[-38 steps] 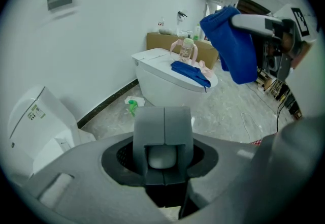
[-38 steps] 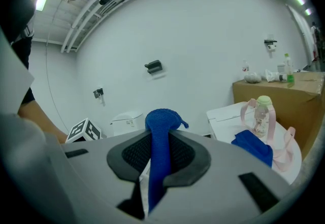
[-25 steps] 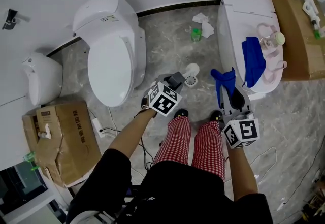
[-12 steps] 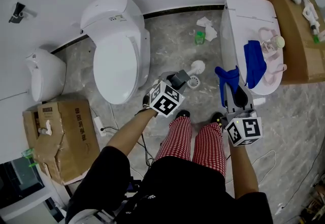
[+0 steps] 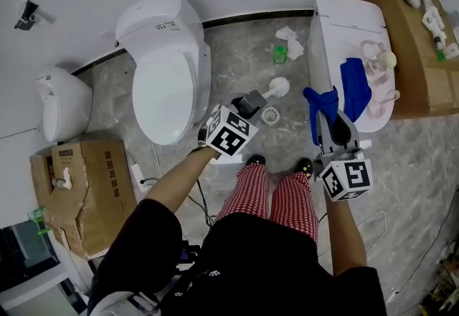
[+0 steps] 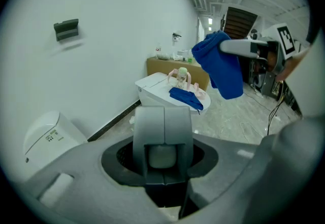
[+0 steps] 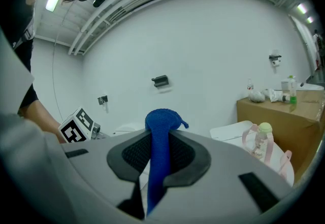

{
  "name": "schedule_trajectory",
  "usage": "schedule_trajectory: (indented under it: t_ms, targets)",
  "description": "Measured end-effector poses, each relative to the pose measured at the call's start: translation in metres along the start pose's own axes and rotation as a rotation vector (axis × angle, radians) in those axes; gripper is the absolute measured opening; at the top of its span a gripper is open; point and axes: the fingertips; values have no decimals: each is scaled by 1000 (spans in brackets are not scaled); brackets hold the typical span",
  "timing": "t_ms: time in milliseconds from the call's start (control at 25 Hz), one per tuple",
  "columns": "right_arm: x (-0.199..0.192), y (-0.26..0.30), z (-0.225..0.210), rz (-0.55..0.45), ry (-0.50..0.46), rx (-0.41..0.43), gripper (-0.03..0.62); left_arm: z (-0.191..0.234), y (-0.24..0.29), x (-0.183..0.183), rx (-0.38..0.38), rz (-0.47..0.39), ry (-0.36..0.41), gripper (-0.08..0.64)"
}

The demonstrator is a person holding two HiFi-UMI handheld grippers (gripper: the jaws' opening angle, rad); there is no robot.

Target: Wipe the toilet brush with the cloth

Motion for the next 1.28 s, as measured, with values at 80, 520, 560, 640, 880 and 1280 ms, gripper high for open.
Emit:
schedule_trajectory:
  t_ms: [80, 520, 560, 640, 880, 1280]
  targets:
    - [6, 1, 0, -6, -8, 8, 64, 3, -4, 5, 2, -5, -16, 167]
    - [30, 11, 5, -28, -15, 21, 64, 8, -25, 42, -15, -60, 47, 167]
    - [33, 13, 7, -29, -18, 24, 64, 7, -27, 45, -19, -68, 46, 167]
    - [38, 16, 13, -37, -18, 33, 64, 5, -31, 50, -34, -77, 57, 167]
    - [48, 17, 28, -44, -39, 71, 64, -1, -44, 61, -49, -93, 126, 167]
    - [57, 16, 35, -63, -33, 87, 64, 13, -69, 79, -6, -134, 135, 167]
Point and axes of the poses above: the fingertips, and each gripper's own axes: y forward along the fingers, z to its left, x out of its top, and after that the axes turned 8 degrees about -z, right-handed
